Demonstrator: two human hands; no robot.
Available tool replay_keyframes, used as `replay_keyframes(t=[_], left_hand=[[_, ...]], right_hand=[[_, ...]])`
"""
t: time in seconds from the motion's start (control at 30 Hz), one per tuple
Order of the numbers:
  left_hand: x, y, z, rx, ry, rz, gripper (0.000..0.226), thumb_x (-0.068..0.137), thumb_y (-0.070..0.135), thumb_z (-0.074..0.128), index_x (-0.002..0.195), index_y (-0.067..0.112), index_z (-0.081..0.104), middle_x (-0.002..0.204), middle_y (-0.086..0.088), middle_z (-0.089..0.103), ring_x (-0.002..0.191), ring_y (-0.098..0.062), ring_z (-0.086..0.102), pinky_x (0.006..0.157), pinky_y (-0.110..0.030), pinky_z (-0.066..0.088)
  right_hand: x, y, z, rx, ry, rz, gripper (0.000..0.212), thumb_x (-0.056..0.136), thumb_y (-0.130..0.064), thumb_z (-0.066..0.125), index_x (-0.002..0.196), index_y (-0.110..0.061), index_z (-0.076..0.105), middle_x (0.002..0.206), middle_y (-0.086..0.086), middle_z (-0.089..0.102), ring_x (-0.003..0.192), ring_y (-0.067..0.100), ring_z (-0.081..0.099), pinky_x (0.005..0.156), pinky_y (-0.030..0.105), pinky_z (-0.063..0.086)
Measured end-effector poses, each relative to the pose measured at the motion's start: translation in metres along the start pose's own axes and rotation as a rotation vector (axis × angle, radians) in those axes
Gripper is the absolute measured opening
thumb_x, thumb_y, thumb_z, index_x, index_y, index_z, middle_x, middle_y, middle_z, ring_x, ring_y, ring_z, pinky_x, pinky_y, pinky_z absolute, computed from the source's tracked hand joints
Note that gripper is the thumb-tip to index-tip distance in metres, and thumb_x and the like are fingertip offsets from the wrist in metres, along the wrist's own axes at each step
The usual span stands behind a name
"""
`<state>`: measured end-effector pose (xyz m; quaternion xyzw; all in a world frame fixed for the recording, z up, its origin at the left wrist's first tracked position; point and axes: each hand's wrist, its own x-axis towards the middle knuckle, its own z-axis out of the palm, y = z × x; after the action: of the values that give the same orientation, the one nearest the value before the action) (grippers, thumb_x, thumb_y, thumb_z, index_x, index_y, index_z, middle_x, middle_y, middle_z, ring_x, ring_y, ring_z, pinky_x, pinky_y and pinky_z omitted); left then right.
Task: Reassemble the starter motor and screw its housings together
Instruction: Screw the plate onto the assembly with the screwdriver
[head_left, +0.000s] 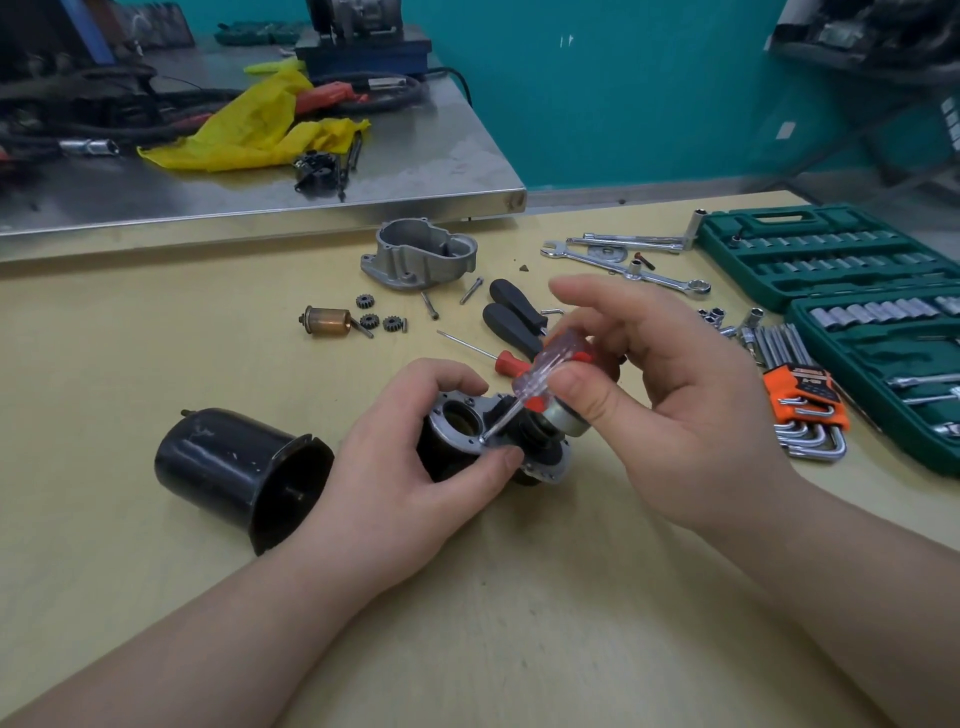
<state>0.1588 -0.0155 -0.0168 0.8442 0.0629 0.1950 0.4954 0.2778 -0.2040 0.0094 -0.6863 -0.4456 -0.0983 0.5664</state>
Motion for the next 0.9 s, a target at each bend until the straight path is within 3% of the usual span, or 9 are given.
replay_keyframes(t=[0.1, 0.27, 0.43, 0.57, 0.73, 0.83, 0.9], left_hand=[[0.000, 0.000, 0.000, -0.001, 0.000, 0.005, 0.045, 0.076, 0.057, 0.075, 0.116, 0.041, 0.061, 0.106, 0.013, 0.071, 0.101, -0.012, 0.070, 0.080, -0.017, 0.052], [0.001, -0.002, 0.000, 0.000, 0.012, 0.010, 0.045, 0.076, 0.057, 0.076, 0.116, 0.041, 0.061, 0.107, 0.013, 0.071, 0.102, -0.013, 0.069, 0.080, -0.014, 0.050], [0.000, -0.004, 0.001, 0.018, 0.000, 0.034, 0.043, 0.079, 0.058, 0.075, 0.116, 0.040, 0.060, 0.108, 0.012, 0.071, 0.103, -0.014, 0.069, 0.083, -0.023, 0.054], [0.001, -0.006, 0.001, 0.065, -0.001, 0.084, 0.038, 0.083, 0.056, 0.073, 0.115, 0.039, 0.061, 0.111, 0.013, 0.071, 0.106, -0.013, 0.069, 0.085, -0.030, 0.056], [0.001, -0.005, 0.000, 0.065, -0.018, 0.140, 0.034, 0.087, 0.050, 0.075, 0.116, 0.041, 0.060, 0.114, 0.013, 0.070, 0.108, -0.015, 0.069, 0.086, -0.023, 0.054], [0.000, -0.005, -0.001, 0.078, -0.015, 0.133, 0.040, 0.085, 0.053, 0.075, 0.119, 0.043, 0.058, 0.113, 0.017, 0.070, 0.107, -0.011, 0.070, 0.084, -0.016, 0.052], [-0.001, -0.005, 0.000, 0.093, -0.010, 0.134, 0.042, 0.084, 0.053, 0.075, 0.121, 0.042, 0.058, 0.112, 0.018, 0.070, 0.107, -0.009, 0.070, 0.084, -0.015, 0.051]], right_hand=[[0.001, -0.001, -0.002, -0.042, -0.015, -0.041, 0.028, 0.100, -0.023, 0.071, 0.127, -0.026, 0.071, 0.110, -0.006, 0.071, 0.103, 0.019, 0.068, 0.088, 0.025, 0.050], [0.000, 0.004, -0.003, -0.013, -0.076, -0.036, 0.036, 0.101, -0.012, 0.066, 0.137, -0.016, 0.066, 0.139, -0.001, 0.068, 0.135, 0.020, 0.061, 0.110, 0.038, 0.050], [0.002, 0.000, -0.003, 0.104, -0.076, 0.008, 0.046, 0.096, -0.009, 0.071, 0.135, -0.033, 0.064, 0.122, -0.008, 0.074, 0.117, 0.026, 0.070, 0.097, 0.037, 0.055], [0.001, -0.004, -0.003, 0.023, -0.022, 0.063, 0.034, 0.091, -0.031, 0.074, 0.122, -0.043, 0.070, 0.111, 0.002, 0.076, 0.105, 0.025, 0.070, 0.091, 0.046, 0.056], [-0.001, -0.010, -0.004, -0.070, 0.011, 0.040, 0.024, 0.085, -0.040, 0.076, 0.109, -0.041, 0.079, 0.095, 0.004, 0.068, 0.087, 0.014, 0.059, 0.081, 0.025, 0.046], [0.000, -0.011, -0.005, -0.060, 0.009, 0.035, 0.027, 0.086, -0.039, 0.076, 0.112, -0.044, 0.074, 0.096, 0.006, 0.071, 0.091, 0.011, 0.059, 0.083, 0.024, 0.044], [-0.002, -0.011, -0.004, -0.037, 0.004, 0.005, 0.029, 0.088, -0.034, 0.076, 0.117, -0.039, 0.072, 0.102, -0.001, 0.074, 0.098, 0.014, 0.062, 0.086, 0.027, 0.046]])
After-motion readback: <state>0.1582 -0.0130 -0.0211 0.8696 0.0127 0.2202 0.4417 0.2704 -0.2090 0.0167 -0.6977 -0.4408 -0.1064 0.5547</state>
